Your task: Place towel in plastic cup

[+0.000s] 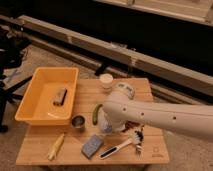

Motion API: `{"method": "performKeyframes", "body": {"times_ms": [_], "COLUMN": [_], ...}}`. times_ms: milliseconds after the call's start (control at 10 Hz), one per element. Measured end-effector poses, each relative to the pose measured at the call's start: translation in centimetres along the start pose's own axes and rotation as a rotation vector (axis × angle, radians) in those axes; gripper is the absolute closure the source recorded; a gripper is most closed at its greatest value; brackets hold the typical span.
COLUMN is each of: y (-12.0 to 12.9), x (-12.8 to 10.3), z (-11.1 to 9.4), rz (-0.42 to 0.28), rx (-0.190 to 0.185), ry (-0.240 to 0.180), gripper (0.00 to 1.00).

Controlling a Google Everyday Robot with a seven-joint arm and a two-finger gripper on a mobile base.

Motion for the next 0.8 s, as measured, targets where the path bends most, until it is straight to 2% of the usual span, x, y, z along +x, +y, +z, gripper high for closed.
{"method": "performKeyframes", "body": {"times_ms": [100,800], "y": [-0.3,-1.2], "x": [0.0,0.2], "z": [1.0,4.5], "rz": [0.002,0.022], "rx": [-0.012,-0.074], "ry": [0.000,-0.016], "gripper": [1.00,1.00]}}
